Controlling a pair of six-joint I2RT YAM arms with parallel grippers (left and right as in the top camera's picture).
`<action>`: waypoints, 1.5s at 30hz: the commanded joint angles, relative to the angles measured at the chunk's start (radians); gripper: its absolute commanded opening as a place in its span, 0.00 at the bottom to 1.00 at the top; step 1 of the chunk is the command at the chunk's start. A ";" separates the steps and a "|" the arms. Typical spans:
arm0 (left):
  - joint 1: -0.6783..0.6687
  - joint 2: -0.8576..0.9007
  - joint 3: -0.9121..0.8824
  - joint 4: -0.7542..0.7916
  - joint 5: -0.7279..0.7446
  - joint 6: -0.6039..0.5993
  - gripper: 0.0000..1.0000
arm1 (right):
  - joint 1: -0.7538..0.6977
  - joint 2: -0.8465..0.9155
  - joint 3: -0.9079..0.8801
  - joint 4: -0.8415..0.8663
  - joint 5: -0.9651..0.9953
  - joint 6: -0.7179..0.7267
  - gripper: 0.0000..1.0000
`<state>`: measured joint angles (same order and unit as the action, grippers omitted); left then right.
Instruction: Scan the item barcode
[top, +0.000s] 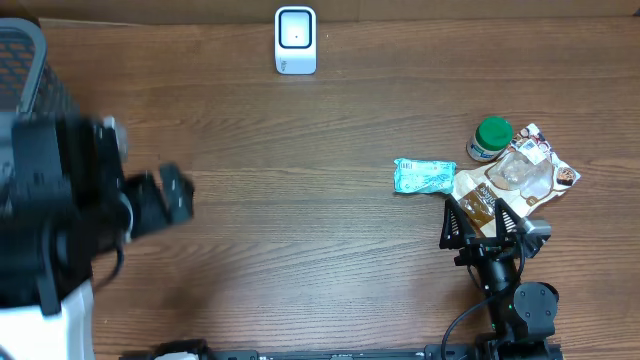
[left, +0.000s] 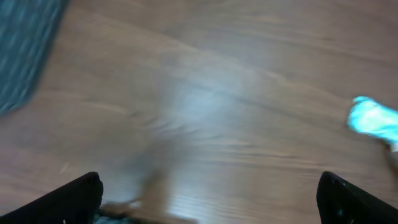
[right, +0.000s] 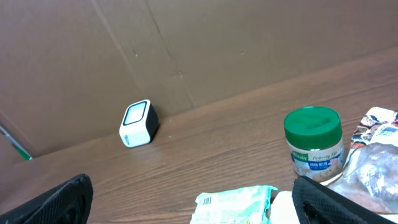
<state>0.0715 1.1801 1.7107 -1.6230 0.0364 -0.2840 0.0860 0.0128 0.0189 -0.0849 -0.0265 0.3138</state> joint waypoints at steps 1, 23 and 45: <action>-0.008 -0.123 -0.195 0.005 -0.099 0.023 1.00 | 0.005 -0.010 -0.011 0.003 -0.001 0.001 1.00; -0.072 -0.908 -1.330 1.308 -0.107 0.195 1.00 | 0.005 -0.010 -0.011 0.003 -0.001 0.001 1.00; -0.070 -1.177 -1.660 1.490 -0.099 0.544 0.99 | 0.005 -0.010 -0.011 0.003 -0.001 0.001 1.00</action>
<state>0.0051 0.0185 0.0631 -0.1844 -0.0711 0.1524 0.0856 0.0128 0.0189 -0.0887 -0.0261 0.3145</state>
